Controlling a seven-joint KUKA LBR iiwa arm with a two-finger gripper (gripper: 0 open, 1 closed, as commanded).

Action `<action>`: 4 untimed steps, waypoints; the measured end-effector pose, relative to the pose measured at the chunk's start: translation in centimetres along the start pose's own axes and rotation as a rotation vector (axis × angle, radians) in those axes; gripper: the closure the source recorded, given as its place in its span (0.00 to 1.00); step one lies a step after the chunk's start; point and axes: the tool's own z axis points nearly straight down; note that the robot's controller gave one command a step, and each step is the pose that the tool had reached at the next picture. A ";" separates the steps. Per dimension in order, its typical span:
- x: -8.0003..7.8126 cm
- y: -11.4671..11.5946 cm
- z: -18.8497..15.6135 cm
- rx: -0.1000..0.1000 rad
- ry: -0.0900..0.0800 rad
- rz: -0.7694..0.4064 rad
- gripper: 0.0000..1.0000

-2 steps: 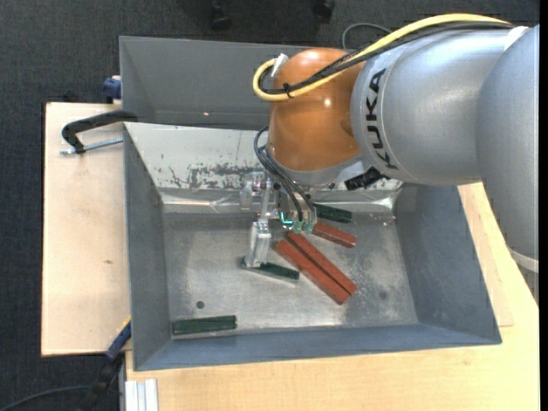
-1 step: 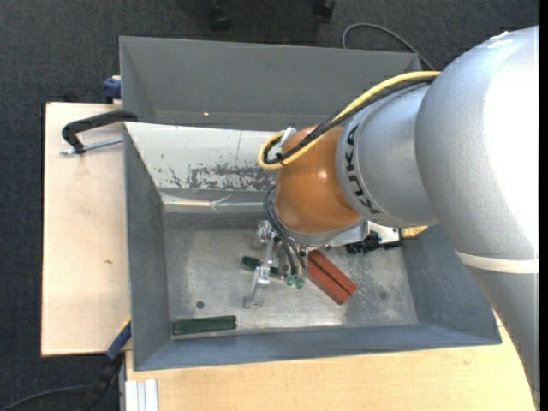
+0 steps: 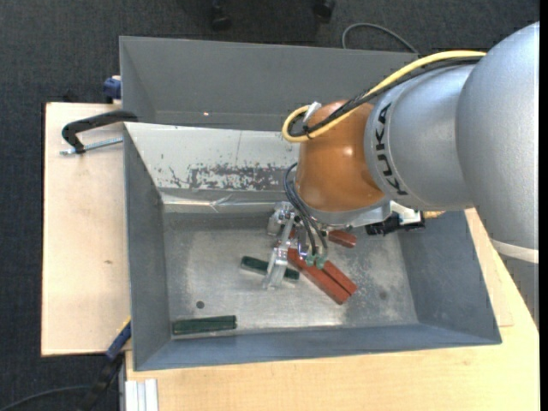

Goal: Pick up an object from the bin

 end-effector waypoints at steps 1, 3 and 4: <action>1.4 2.1 0.2 0.000 0.007 -0.055 0.00; -0.4 -0.4 3.3 0.001 0.007 0.043 0.00; -0.5 -0.3 3.2 0.000 0.007 0.043 1.00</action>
Offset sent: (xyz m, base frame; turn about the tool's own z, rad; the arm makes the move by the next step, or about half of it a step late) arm -0.0102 0.0219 -0.0029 -0.0533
